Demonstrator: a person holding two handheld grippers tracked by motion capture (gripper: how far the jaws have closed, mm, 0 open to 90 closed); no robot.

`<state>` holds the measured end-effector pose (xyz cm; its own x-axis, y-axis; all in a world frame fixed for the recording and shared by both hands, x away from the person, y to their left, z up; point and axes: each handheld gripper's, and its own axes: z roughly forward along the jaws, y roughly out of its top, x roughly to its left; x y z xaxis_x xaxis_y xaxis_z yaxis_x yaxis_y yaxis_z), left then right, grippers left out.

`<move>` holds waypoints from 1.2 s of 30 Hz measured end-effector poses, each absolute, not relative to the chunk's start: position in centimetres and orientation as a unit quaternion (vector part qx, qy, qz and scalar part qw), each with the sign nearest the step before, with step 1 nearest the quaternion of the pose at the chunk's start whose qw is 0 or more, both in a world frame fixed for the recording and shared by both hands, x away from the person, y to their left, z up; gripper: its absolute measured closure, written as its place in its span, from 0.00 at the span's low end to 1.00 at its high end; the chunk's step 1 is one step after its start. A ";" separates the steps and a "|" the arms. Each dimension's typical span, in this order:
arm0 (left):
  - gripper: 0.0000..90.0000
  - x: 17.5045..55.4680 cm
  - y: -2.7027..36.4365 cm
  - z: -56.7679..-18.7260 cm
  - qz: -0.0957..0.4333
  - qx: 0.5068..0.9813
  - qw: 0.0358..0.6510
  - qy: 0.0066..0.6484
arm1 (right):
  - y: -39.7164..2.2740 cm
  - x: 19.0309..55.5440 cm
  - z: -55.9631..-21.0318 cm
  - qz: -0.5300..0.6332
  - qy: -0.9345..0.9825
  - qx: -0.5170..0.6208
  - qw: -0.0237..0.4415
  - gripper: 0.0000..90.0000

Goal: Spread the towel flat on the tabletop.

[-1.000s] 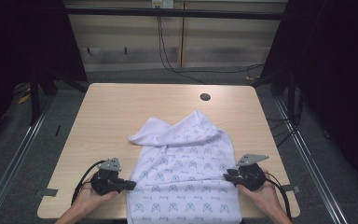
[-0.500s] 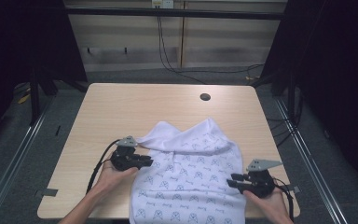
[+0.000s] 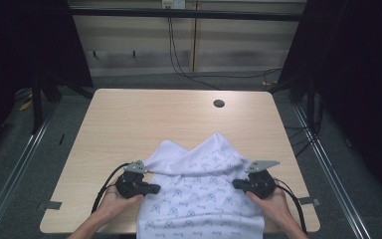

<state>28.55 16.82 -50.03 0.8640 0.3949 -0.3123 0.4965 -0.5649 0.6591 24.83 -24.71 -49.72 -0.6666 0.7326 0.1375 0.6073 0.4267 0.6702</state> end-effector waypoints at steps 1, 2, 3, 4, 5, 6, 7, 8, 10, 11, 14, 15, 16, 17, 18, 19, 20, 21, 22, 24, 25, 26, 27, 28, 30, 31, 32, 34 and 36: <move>1.00 28.1 16.9 -50.0 -0.068 0.883 0.391 0.251 | -24.9 23.8 -49.7 0.357 0.841 0.398 0.079 0.97; 1.00 27.1 16.8 -49.9 -0.069 0.883 0.389 0.254 | -25.0 23.2 -49.6 0.353 0.845 0.394 0.078 0.97; 1.00 26.6 16.7 -49.9 -0.071 0.885 0.387 0.248 | -25.1 22.1 -49.4 0.343 0.851 0.389 0.079 0.97; 1.00 25.6 16.5 -49.7 -0.070 0.891 0.382 0.234 | -25.1 21.5 -49.3 0.343 0.854 0.384 0.075 0.97; 1.00 25.2 16.4 -49.6 -0.068 0.894 0.381 0.226 | -25.2 20.5 -49.1 0.337 0.858 0.380 0.068 0.97; 1.00 24.9 16.5 -49.3 -0.065 0.894 0.383 0.222 | -25.2 20.0 -49.0 0.334 0.862 0.376 0.067 0.93; 0.99 24.8 16.6 -49.1 -0.066 0.888 0.399 0.221 | -25.2 19.6 -48.9 0.338 0.861 0.376 0.065 0.89; 0.96 25.1 16.8 -48.8 -0.067 0.881 0.412 0.223 | -25.4 19.5 -48.6 0.349 0.855 0.378 0.065 0.87; 0.93 26.3 17.5 -48.3 -0.057 0.865 0.433 0.245 | -26.0 20.2 -47.5 0.383 0.839 0.379 0.074 0.85; 0.92 26.7 17.8 -48.3 -0.054 0.860 0.439 0.254 | -26.4 21.1 -46.7 0.402 0.826 0.385 0.085 0.84; 0.89 28.5 19.1 -48.5 -0.031 0.849 0.442 0.287 | -26.8 24.3 -45.5 0.416 0.807 0.401 0.121 0.80; 0.86 28.8 19.3 -48.6 -0.028 0.847 0.441 0.296 | -26.7 26.1 -45.4 0.413 0.804 0.408 0.129 0.77; 0.83 29.3 19.8 -48.8 -0.018 0.845 0.437 0.308 | -26.6 27.3 -45.6 0.410 0.802 0.414 0.130 0.74; 0.80 29.6 20.2 -48.8 -0.014 0.844 0.435 0.313 | -26.3 29.3 -46.1 0.400 0.802 0.425 0.125 0.71; 0.79 29.8 20.5 -48.8 -0.014 0.841 0.439 0.315 | -26.0 30.7 -46.6 0.392 0.804 0.429 0.125 0.69; 0.78 30.0 21.0 -48.7 -0.009 0.837 0.443 0.322 | -25.7 31.6 -47.0 0.387 0.805 0.432 0.124 0.67; 0.73 30.1 21.3 -48.7 -0.006 0.834 0.445 0.325 | -25.4 32.9 -47.7 0.382 0.804 0.441 0.119 0.64; 0.70 30.2 21.5 -48.7 -0.003 0.833 0.445 0.328 | -25.2 33.6 -48.1 0.382 0.802 0.444 0.116 0.63; 0.67 30.4 21.8 -48.7 -0.002 0.831 0.445 0.333 | -25.0 34.4 -48.5 0.380 0.801 0.449 0.112 0.62; 0.61 30.7 22.0 -48.9 -0.004 0.833 0.443 0.330 | -24.5 35.5 -49.2 0.378 0.799 0.456 0.104 0.60; 0.59 30.8 21.9 -49.1 -0.005 0.836 0.440 0.329 | -24.3 36.0 -49.5 0.379 0.796 0.462 0.097 0.64; 0.56 30.9 21.7 -49.3 -0.012 0.839 0.436 0.324 | -24.1 36.3 -49.8 0.383 0.794 0.465 0.085 0.73; 0.55 31.0 21.6 -49.4 -0.016 0.842 0.433 0.322 | -23.8 36.3 -49.8 0.388 0.793 0.461 0.086 0.83; 0.53 30.9 21.3 -49.5 -0.021 0.844 0.432 0.317 | -23.7 36.1 -49.7 0.393 0.792 0.460 0.087 0.93; 0.52 30.5 20.6 -49.4 -0.011 0.855 0.422 0.303 | -23.4 35.3 -48.9 0.410 0.790 0.446 0.094 0.98; 0.53 30.4 20.2 -49.4 -0.008 0.858 0.417 0.299 | -23.3 34.7 -48.3 0.422 0.790 0.437 0.088 0.99; 0.54 30.4 20.0 -49.5 -0.011 0.860 0.414 0.298 | -23.3 33.9 -47.5 0.435 0.789 0.426 0.083 0.99; 0.60 30.5 19.8 -49.5 -0.005 0.866 0.405 0.292 | -23.4 31.6 -45.9 0.456 0.790 0.401 0.080 0.99; 0.76 30.4 19.7 -49.6 0.008 0.874 0.393 0.285 | -23.7 29.1 -45.0 0.469 0.794 0.379 0.076 0.99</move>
